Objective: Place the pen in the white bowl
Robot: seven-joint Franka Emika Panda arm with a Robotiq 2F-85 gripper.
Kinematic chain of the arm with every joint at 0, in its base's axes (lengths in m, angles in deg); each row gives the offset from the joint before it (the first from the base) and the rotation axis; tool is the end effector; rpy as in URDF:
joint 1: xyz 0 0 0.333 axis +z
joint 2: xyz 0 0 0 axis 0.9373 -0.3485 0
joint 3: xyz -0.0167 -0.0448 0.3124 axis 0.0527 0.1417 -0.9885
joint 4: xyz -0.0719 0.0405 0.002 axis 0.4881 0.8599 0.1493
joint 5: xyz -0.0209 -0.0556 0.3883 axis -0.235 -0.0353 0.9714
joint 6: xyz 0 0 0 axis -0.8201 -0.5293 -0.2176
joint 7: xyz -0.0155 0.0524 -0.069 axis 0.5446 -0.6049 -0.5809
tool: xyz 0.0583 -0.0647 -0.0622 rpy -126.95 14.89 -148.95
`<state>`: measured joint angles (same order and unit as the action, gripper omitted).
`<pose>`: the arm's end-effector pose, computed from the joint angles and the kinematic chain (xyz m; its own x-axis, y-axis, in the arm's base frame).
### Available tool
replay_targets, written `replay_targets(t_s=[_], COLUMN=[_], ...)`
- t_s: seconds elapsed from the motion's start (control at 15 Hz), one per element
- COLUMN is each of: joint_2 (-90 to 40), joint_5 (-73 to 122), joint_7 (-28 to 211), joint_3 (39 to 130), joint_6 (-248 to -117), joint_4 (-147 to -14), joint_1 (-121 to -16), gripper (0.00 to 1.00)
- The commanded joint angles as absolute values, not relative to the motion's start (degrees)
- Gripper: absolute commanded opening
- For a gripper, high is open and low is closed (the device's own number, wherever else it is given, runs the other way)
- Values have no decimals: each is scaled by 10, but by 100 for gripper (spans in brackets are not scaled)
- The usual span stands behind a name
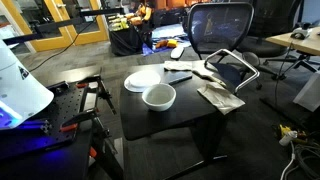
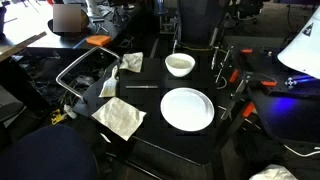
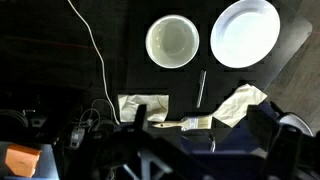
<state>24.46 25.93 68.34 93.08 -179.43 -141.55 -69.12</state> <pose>0.3694 -0.0749 0.4258 0.9671 0.1549 0.2020 0.1642 -0.9860 -0.0301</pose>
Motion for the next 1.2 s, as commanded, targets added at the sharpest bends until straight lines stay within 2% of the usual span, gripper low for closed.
replay_targets(t_s=[0.0,0.4,1.13], joint_2=[244,244,123], joint_5=[265,265,269], joint_7=[680,680,750], joint_3=[923,923,830], joint_6=[-1793,-1793,-1826], joint_4=[-1415,-1415,-1355], joint_1=[-698,-698,-660], gripper=[100,100,100])
